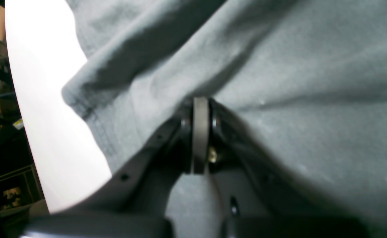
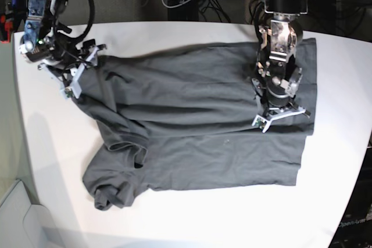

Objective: Layout the t-shirt on the table in an organized manner, then fold the t-shirt properly

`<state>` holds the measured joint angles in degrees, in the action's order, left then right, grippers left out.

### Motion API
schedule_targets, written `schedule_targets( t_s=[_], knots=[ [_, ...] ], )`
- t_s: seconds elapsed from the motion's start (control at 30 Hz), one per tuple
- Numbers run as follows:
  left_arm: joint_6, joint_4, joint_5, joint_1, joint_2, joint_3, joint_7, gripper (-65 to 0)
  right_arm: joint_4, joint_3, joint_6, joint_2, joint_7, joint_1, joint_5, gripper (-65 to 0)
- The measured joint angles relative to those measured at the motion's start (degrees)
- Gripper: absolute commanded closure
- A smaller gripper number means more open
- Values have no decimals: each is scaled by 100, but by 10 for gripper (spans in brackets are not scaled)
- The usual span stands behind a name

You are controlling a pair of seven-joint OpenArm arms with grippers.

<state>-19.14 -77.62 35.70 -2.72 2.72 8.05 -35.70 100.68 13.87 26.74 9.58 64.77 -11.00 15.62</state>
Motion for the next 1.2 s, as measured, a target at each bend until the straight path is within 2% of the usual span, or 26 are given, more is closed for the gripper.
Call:
schedule_targets(
  t_s=[0.17, 0.27, 0.37, 0.5, 0.53, 0.7, 0.8, 0.87, 0.9, 1.03, 1.13, 1.2],
  knots=[
    [2, -4, 2, 13, 2, 0, 15, -2, -549, 31, -4, 13, -380, 199, -57, -364],
    [2, -4, 0, 13, 2, 0, 2, -2, -654, 31, -7, 13, -619, 221, -52, -321],
    [2, -4, 0, 11, 2, 0, 2, -2, -732, 28, -7, 24, -809, 216, -57, -229],
    [4, -4, 2, 13, 0, 0, 0, -2, -793, -232, -4, 57, -844, 348, -74, -15],
    [2, -4, 2, 13, -2, 0, -2, -2, -807, -256, -7, 31, -835, 369, -63, 0],
    [4, -4, 2, 11, 0, 0, -4, -2, -796, -271, -2, 13, -671, 514, -83, 0],
    [9, -7, 2, 33, 0, 0, -2, -2, -391, -640, -7, 201, -605, 623, -238, 0],
    [11, -39, 4, 72, 0, 0, 17, -2, 24, -1040, -17, 313, -435, 748, -470, 0],
    [28, -50, 2, 96, 0, -2, 26, -2, 186, -1292, -28, 323, -249, 863, -708, 0],
    [50, -59, 4, 111, -4, -2, 33, -2, 562, -2520, -24, 293, 46, 1318, -1038, 0],
    [48, -63, 2, 107, -2, 0, 28, -2, 557, -3390, -9, 192, 291, 1668, -1462, 0],
    [48, -63, 7, 109, -4, 0, 17, -2, 498, -3941, -7, 70, 262, 1884, -1539, 0]
  ],
)
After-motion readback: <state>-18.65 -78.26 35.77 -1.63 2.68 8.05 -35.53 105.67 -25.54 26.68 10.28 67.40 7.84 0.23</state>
